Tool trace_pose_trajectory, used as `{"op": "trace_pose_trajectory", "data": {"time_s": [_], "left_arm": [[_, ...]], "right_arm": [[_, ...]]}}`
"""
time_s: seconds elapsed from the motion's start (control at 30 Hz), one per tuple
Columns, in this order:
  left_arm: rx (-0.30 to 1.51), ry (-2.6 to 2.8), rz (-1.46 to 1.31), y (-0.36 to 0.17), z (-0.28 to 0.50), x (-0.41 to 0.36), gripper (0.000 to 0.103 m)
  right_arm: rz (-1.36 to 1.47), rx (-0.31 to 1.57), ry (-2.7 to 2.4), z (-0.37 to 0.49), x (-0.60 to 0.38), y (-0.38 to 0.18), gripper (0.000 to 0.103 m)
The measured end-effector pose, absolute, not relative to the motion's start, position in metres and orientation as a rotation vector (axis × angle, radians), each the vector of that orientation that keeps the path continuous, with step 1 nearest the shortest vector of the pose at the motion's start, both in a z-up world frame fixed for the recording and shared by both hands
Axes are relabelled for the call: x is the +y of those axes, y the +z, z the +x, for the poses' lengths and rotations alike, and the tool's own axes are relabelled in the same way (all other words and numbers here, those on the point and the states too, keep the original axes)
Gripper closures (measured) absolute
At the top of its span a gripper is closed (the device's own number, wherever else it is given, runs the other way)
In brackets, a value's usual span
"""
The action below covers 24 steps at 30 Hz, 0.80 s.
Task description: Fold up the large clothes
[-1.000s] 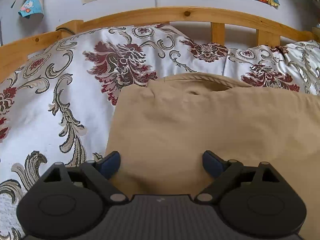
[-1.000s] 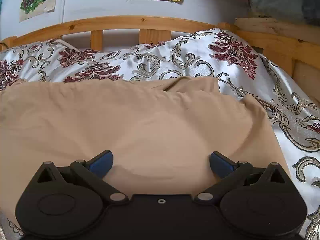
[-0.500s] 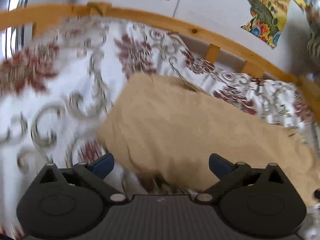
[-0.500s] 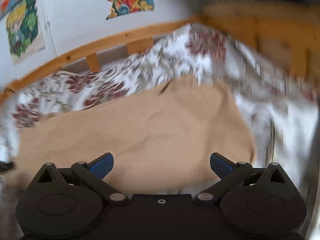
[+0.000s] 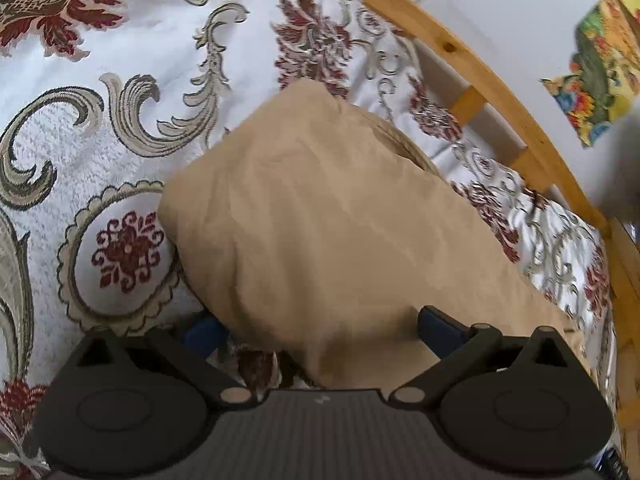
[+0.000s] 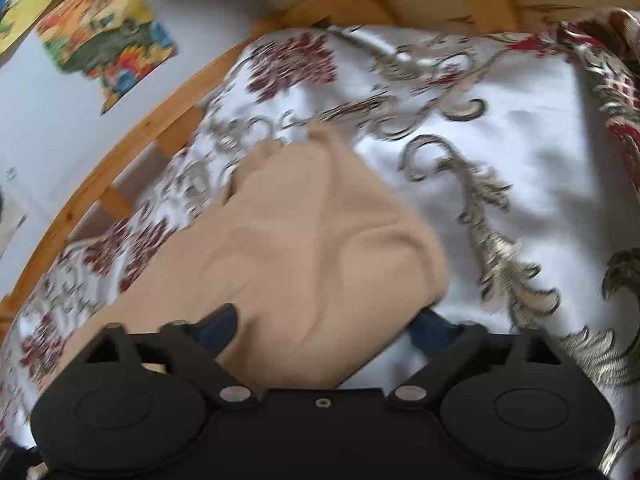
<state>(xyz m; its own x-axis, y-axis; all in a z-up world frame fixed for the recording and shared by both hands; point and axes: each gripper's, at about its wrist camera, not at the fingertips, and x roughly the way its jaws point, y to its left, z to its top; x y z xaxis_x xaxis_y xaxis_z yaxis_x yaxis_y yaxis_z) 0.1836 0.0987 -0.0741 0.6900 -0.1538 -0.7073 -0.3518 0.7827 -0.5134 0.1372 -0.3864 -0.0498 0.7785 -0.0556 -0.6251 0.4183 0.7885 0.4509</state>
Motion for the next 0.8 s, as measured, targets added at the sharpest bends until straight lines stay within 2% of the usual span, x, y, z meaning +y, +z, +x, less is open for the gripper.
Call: {"op": "trace_pose_trajectory", "data": {"time_s": [0.07, 0.13, 0.17, 0.2, 0.23, 0.33, 0.4, 0.5, 0.67, 0.8], "left_arm": [[0.839, 0.160, -0.656, -0.070, 0.189, 0.096, 0.011], [0.857, 0.209, -0.619, -0.064, 0.194, 0.092, 0.027], [0.864, 0.224, -0.619, -0.062, 0.195, 0.092, 0.032], [0.863, 0.241, -0.625, -0.060, 0.195, 0.093, 0.048], [0.862, 0.273, -0.619, -0.057, 0.194, 0.094, 0.074], [0.867, 0.298, -0.586, -0.051, 0.194, 0.096, 0.094], [0.847, 0.287, -0.587, -0.047, 0.188, 0.097, 0.098], [0.821, 0.279, -0.597, -0.037, 0.174, 0.100, 0.099], [0.826, 0.269, -0.664, -0.033, 0.122, 0.115, 0.100], [0.799, 0.232, -0.593, -0.045, 0.090, 0.113, 0.099]], "right_arm": [[0.624, 0.627, -0.280, 0.137, -0.392, -0.051, 0.022], [0.624, 0.638, -0.288, 0.137, -0.393, -0.050, 0.025], [0.625, 0.646, -0.303, 0.137, -0.394, -0.049, 0.035], [0.637, 0.653, -0.320, 0.137, -0.397, -0.049, 0.058], [0.657, 0.655, -0.324, 0.136, -0.400, -0.049, 0.068], [0.785, 0.635, -0.273, 0.128, -0.413, -0.051, 0.089], [0.791, 0.629, -0.258, 0.122, -0.413, -0.043, 0.097], [0.701, 0.631, -0.244, 0.108, -0.404, -0.019, 0.101], [0.603, 0.608, -0.213, 0.068, -0.394, 0.015, 0.101], [0.585, 0.675, -0.240, 0.045, -0.389, 0.014, 0.098]]}}
